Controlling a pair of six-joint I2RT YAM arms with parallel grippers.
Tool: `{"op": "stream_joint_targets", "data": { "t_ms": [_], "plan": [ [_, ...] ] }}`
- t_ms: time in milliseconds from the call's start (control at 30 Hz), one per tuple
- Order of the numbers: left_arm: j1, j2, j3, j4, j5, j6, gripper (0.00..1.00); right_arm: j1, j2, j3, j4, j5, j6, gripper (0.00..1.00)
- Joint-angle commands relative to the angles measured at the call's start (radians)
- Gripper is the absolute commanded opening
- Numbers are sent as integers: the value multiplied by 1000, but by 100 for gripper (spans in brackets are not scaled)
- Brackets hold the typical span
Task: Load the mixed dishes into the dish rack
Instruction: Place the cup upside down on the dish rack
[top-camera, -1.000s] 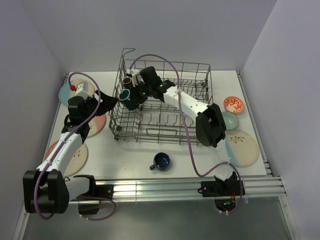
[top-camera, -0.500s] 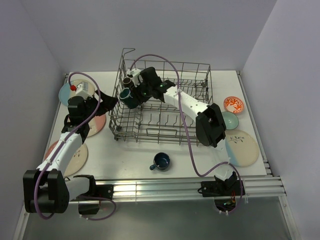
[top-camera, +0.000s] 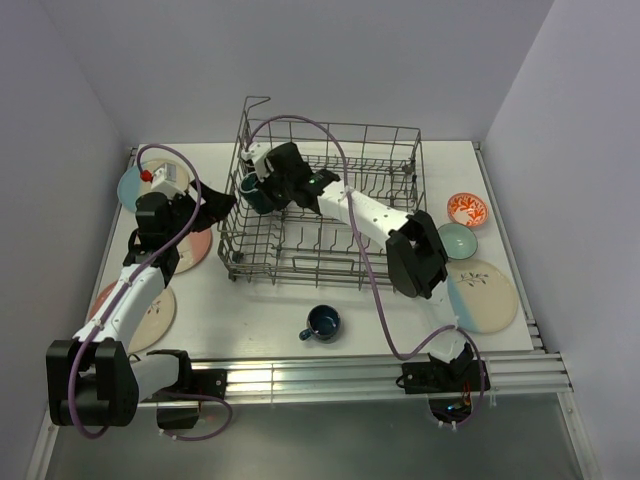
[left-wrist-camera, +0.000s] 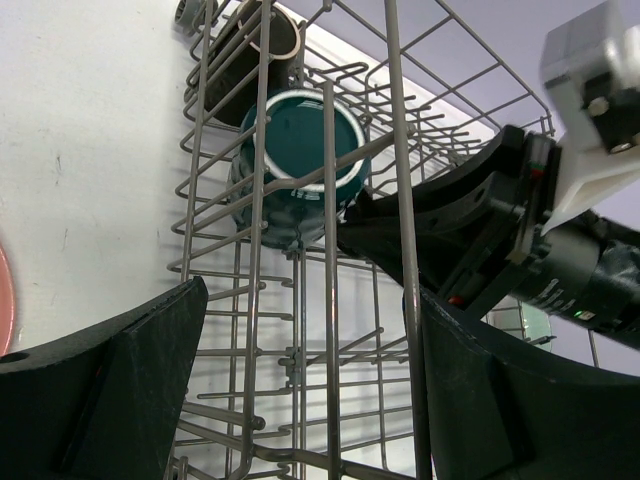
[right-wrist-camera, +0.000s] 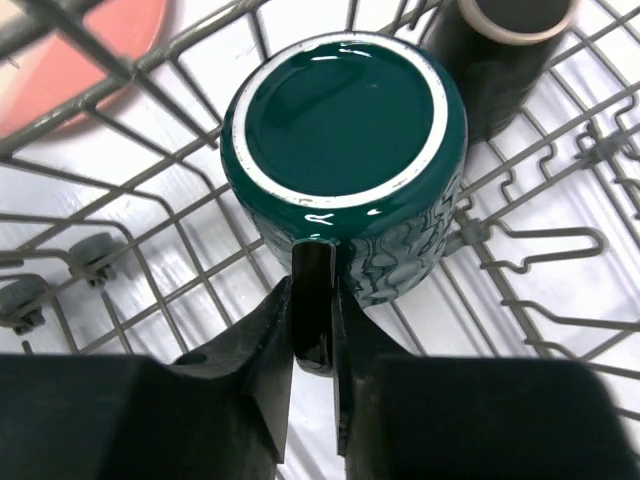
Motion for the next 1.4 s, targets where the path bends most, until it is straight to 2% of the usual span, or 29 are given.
{"op": "stream_joint_targets", "data": {
  "t_ms": [0,167,400,500,633,833,933,1133,1367],
  "plan": [
    [16,0,-38,-62,-10,37,86,6,-76,-33,94,51,-36,15],
    [15,-1,-41,-56,-5,34,86,-5,-124,-95,146,56,-82,0],
    [16,-3,-22,-66,-7,42,85,-61,-173,-76,142,-58,-89,0],
    [16,-6,-15,-71,-7,42,85,-80,-202,-81,116,-131,-40,0],
    [18,-12,-8,-71,-5,36,86,-83,-223,-101,79,-280,104,0],
    [18,-17,-7,-79,-5,34,86,-65,-230,-128,100,-365,333,0],
    [18,-18,-8,-79,-3,33,86,-52,-231,-135,112,-342,419,0],
    [18,-20,-7,-80,-7,25,86,-9,-245,-187,115,-133,559,0],
    [18,-21,-1,-95,-8,30,86,44,-254,-233,184,-23,683,0]
  ]
}}
